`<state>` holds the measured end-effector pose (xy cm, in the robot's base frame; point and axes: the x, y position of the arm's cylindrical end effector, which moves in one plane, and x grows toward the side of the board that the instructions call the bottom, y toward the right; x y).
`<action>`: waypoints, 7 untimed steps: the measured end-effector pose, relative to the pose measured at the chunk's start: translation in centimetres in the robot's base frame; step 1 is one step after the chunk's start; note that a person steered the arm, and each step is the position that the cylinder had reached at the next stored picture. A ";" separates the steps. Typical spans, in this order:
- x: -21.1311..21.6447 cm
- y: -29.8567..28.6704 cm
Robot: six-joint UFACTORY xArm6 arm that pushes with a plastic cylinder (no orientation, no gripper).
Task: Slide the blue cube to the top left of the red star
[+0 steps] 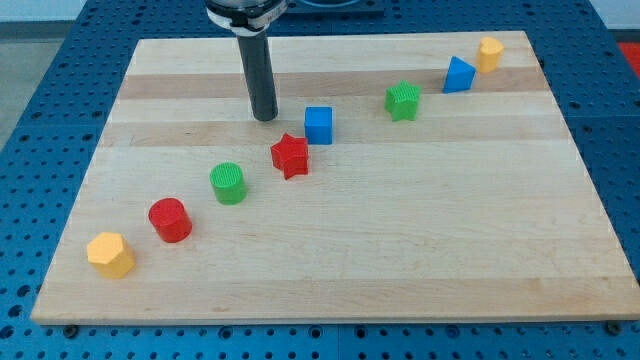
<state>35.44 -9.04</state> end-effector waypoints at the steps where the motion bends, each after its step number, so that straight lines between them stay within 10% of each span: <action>1: -2.5 0.1; 5: 0.6 13.7; 7: 2.5 10.8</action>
<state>37.93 1.74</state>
